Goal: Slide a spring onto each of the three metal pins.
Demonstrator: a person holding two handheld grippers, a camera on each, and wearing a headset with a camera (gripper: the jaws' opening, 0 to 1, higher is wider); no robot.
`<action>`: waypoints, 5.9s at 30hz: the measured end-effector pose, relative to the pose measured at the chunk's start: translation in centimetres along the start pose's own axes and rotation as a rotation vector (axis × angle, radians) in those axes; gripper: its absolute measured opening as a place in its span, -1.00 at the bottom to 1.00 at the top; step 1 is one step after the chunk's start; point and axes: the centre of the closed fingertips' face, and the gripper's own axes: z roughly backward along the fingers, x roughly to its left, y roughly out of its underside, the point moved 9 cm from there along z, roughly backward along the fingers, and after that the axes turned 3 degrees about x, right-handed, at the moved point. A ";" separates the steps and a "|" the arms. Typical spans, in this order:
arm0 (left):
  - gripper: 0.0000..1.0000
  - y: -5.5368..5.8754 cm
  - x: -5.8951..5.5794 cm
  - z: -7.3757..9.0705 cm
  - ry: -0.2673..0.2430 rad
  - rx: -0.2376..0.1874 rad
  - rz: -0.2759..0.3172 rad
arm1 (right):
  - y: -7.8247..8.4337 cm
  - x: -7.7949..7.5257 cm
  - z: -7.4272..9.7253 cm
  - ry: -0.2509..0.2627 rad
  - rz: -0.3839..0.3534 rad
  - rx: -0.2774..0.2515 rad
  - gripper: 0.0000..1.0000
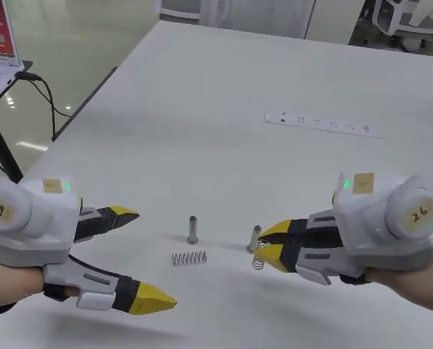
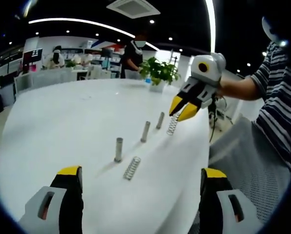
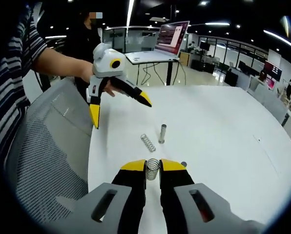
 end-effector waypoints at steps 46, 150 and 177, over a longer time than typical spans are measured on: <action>0.96 0.0 0.2 0.6 -0.017 -0.008 0.020 | -1.3 -4.6 -0.4 0.112 -0.079 -0.026 -0.86; 0.93 -0.8 1.3 0.9 -0.030 0.008 0.015 | 1.8 -3.6 -2.9 0.119 -0.039 0.068 -0.70; 0.93 -0.3 1.2 1.2 -0.037 0.001 0.027 | 1.4 -0.3 -2.2 0.091 0.074 0.062 -0.73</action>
